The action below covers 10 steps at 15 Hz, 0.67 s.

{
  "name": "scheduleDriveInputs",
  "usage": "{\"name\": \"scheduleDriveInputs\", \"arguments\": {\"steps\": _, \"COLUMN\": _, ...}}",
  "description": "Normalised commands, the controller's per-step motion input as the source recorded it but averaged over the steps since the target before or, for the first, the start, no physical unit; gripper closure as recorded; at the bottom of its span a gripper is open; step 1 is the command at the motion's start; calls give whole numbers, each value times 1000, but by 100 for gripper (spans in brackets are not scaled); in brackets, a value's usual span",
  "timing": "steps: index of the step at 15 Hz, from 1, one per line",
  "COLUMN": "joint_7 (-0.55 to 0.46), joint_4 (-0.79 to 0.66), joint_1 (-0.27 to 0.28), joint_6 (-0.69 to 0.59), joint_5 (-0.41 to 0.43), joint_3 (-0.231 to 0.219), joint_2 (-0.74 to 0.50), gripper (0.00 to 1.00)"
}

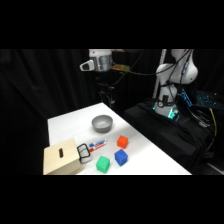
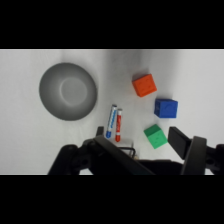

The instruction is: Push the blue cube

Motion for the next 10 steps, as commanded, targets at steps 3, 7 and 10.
{"name": "scheduleDriveInputs", "arguments": {"steps": 3, "joint_7": 46, "joint_4": 31, "joint_1": 1, "joint_6": 6, "joint_5": -17, "joint_3": 29, "joint_2": 26, "gripper": 0}}
{"name": "scheduleDriveInputs", "arguments": {"steps": 7, "joint_7": 139, "joint_4": 177, "joint_1": 82, "joint_6": 34, "joint_5": -27, "joint_3": 103, "joint_2": 161, "gripper": 0}}
{"name": "scheduleDriveInputs", "arguments": {"steps": 10, "joint_7": 211, "joint_4": 280, "joint_1": 117, "joint_6": 91, "joint_5": -89, "joint_3": 116, "joint_2": 240, "gripper": 26}}
